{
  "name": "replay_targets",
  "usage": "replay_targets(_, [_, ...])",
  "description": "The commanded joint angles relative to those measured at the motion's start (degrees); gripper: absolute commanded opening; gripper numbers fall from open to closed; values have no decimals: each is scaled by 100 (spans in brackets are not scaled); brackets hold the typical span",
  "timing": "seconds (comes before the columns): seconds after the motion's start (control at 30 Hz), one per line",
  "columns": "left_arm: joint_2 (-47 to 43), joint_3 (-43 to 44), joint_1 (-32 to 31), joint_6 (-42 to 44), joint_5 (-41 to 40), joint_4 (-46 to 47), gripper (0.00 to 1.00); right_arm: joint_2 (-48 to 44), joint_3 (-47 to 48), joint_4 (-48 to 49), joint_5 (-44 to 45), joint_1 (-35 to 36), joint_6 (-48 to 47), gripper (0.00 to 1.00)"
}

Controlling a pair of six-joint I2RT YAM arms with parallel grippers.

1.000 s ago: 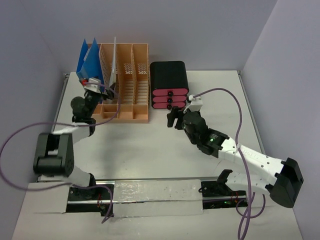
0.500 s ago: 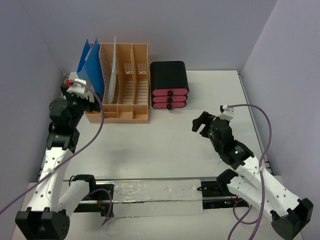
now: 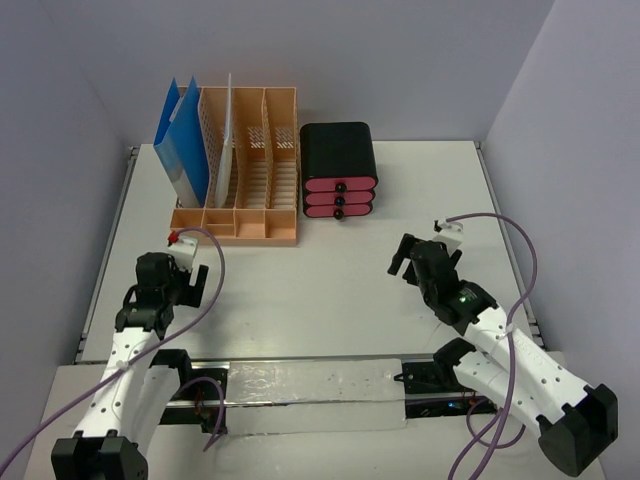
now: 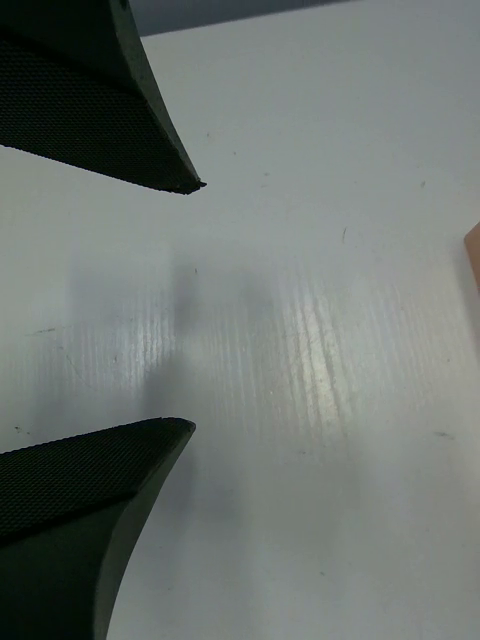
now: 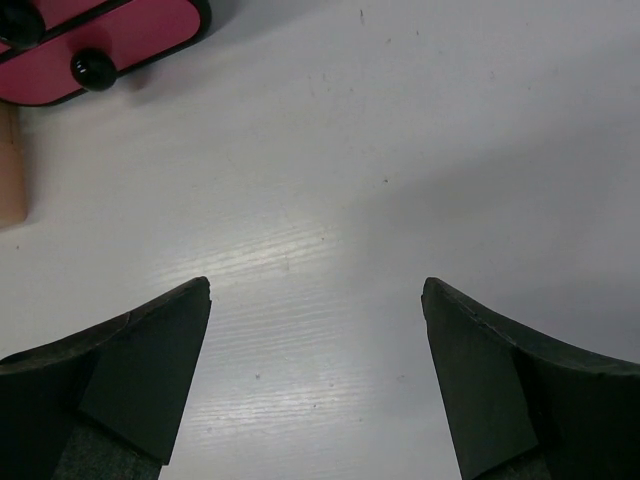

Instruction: Organize the desk

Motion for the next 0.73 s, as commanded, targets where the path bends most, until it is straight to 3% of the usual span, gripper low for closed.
replay_targets(0.0, [-212,2,45,-37,-278,374,99,-110,0,8,386,-33,-60,93])
replay_targets(0.17, [-397,-202,106,-15,-410,448,99,-446,-187,195,262,-33,-153,93])
replay_targets(0.7, [-507,-189,825,253,251,320,99,-1357,-664,590,-16,-33,-262,91])
